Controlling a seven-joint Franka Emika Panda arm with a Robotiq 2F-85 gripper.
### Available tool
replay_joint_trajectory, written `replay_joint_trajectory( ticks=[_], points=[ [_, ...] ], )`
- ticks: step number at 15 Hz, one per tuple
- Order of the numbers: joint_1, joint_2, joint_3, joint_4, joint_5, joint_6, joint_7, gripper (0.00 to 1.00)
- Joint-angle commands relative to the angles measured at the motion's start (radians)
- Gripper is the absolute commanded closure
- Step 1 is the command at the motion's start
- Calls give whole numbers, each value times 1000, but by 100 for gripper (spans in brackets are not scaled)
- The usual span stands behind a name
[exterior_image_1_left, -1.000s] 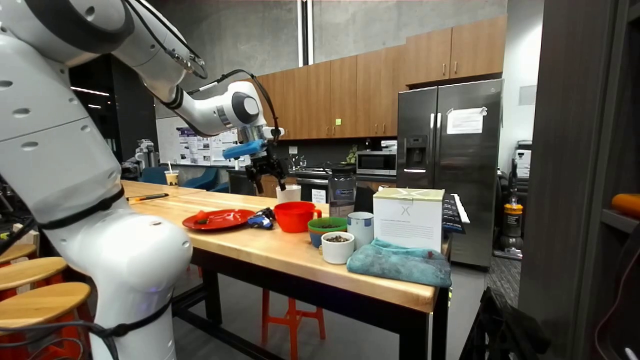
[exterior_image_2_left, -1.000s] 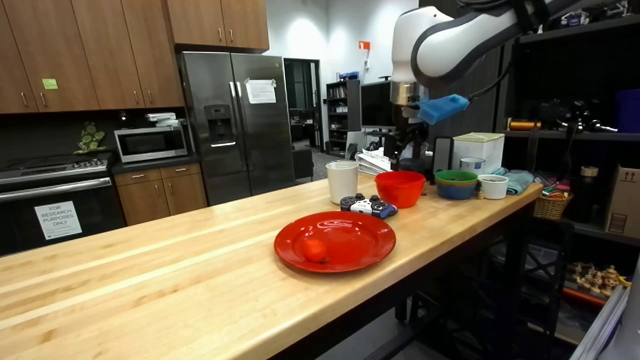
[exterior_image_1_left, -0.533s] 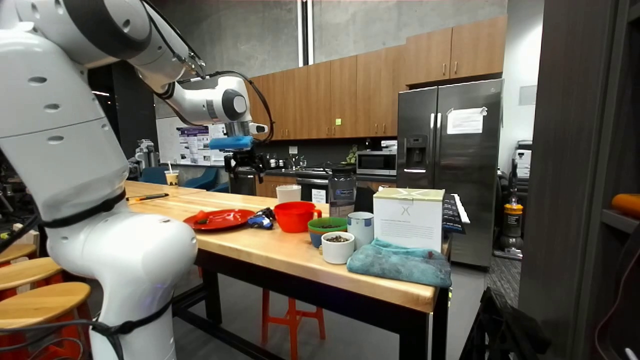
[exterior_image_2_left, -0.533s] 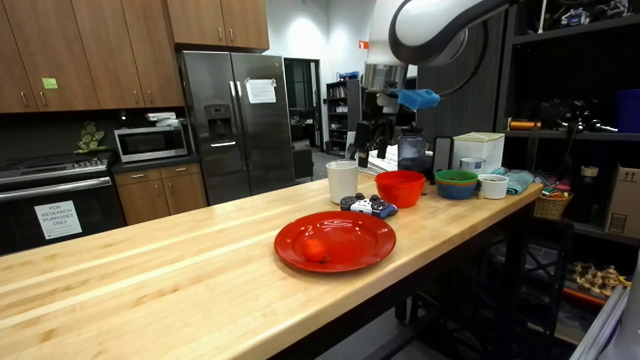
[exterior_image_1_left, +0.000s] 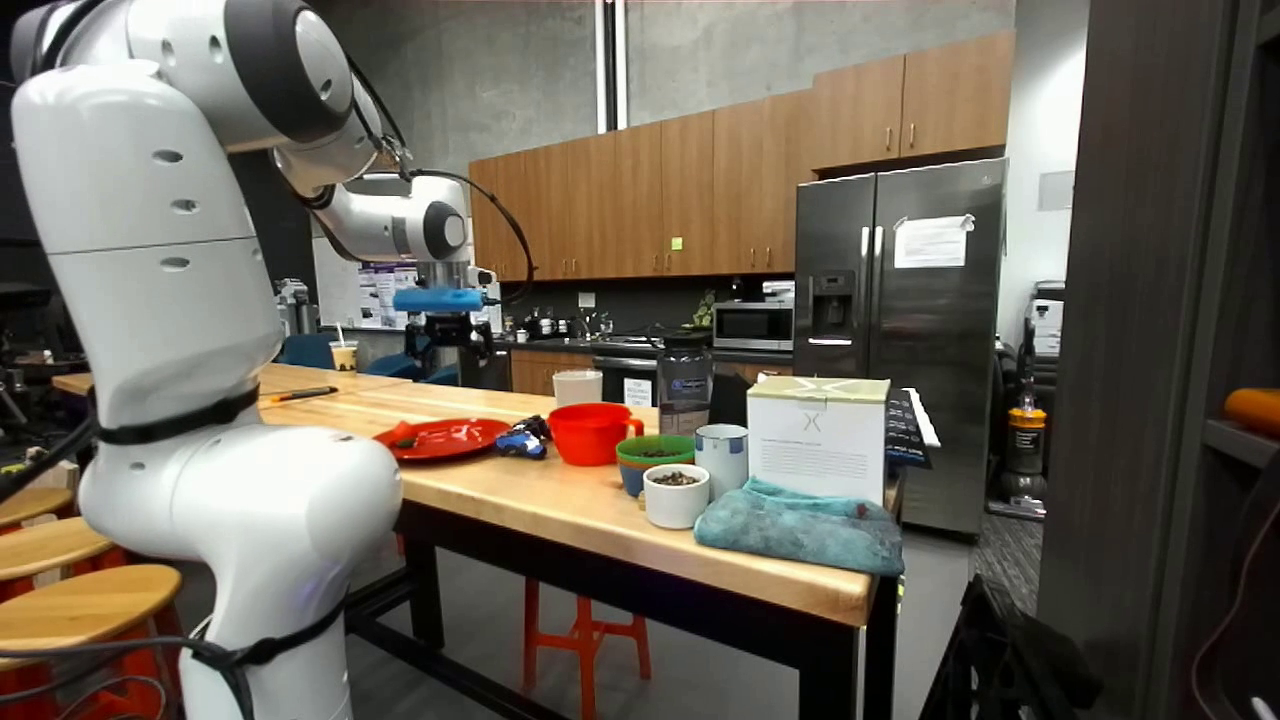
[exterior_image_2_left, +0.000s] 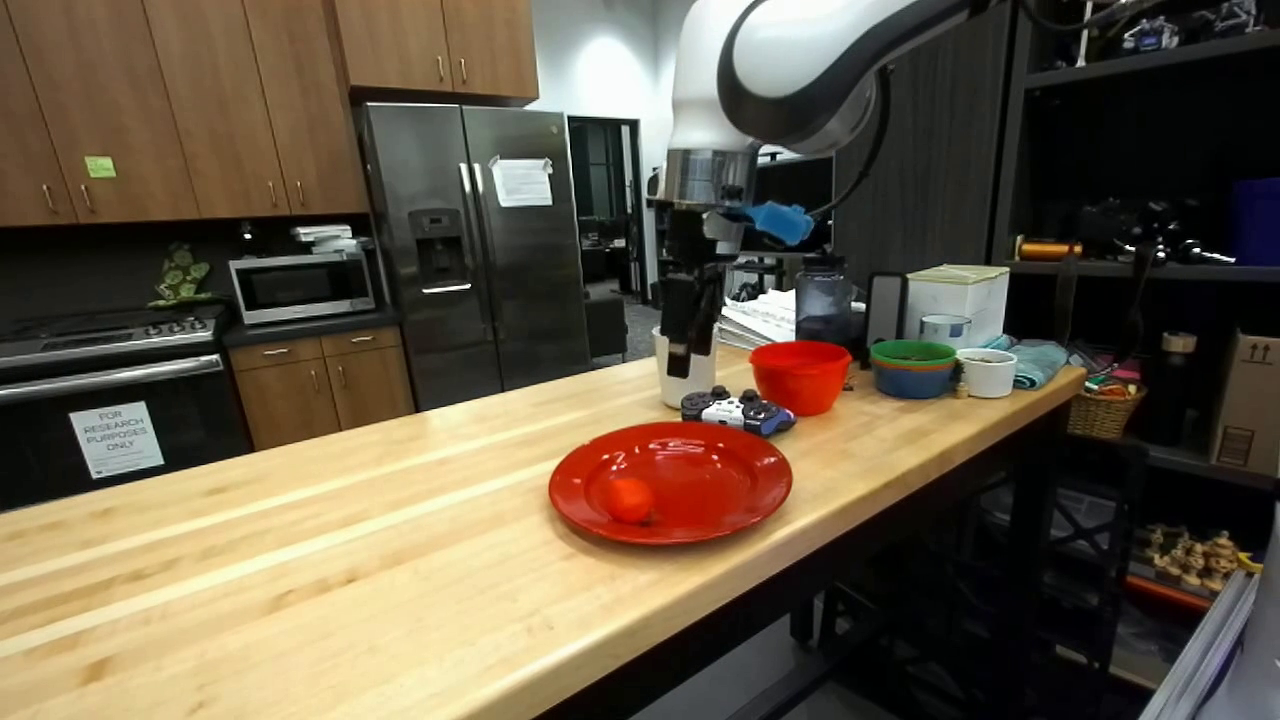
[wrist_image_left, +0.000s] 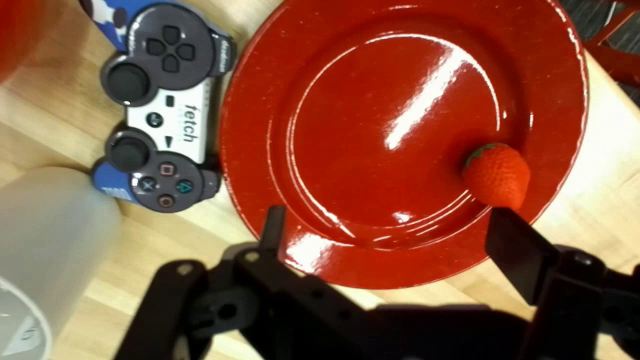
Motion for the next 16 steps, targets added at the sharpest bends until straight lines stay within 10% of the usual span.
replay_joint_trajectory(
  ticks=[1,16],
  points=[
    [29,29,12,31,41,-53,-92,0],
    [107,86,97,67,162,-157,-230,0]
  ],
)
